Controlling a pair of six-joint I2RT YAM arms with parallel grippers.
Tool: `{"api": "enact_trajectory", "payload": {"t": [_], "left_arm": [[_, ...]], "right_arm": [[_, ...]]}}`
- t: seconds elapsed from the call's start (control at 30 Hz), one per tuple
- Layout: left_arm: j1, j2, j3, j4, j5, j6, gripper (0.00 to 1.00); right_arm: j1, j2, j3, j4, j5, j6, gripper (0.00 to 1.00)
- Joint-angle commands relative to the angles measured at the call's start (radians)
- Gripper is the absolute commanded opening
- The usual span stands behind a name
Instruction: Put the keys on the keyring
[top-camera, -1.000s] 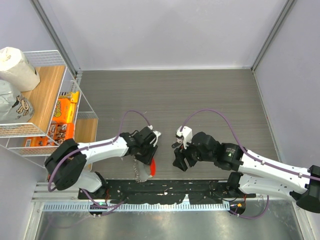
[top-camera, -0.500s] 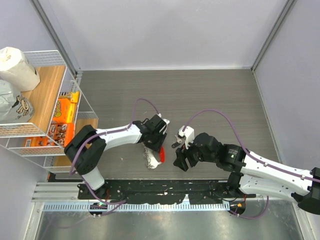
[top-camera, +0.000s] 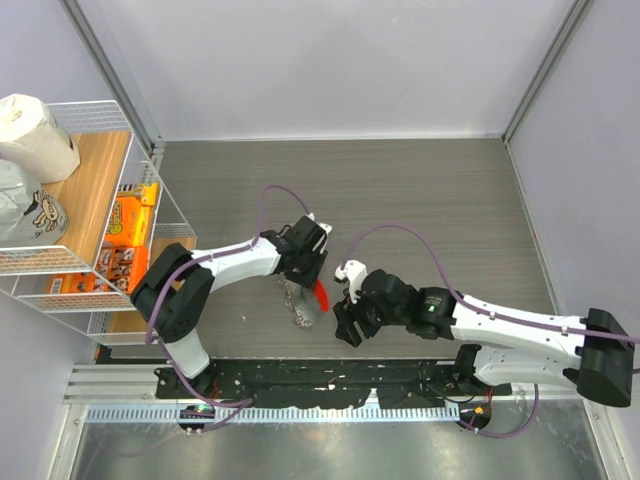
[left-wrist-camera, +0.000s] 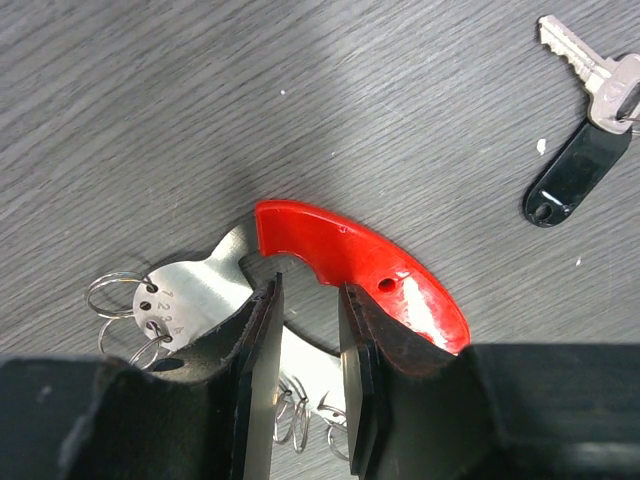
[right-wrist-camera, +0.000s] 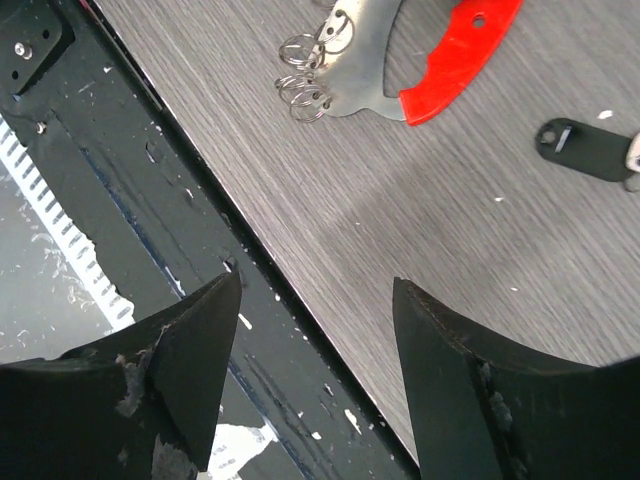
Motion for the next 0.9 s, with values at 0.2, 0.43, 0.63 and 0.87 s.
{"api": "enact_trajectory", "payload": {"t": [0.2, 0.43, 0.63, 0.87], "left_arm": [[0.003, -0.185, 0.071, -0.078, -0.103, -0.03, 0.38], [0.003, -0.393, 0.046, -0.129, -0.152, -0.049, 0.41], [0.003, -0.57, -0.021, -0.154, -0.163, -0.072, 0.43], [0.003, -0.698, -0.09, -0.18, -0.157, -0.08, 0.45]], "right_arm": [[0.116, 0.208, 0.089, 0.153, 0.185, 0.136, 0.65], [0.194, 0.336, 0.156, 0.198, 0.307, 0.242, 0.6], [0.226, 0.412, 0.199, 0.203, 0.39, 0.32, 0.53], [0.234, 0.524, 0.287, 0.126, 0.448, 0.394, 0.44]]}}
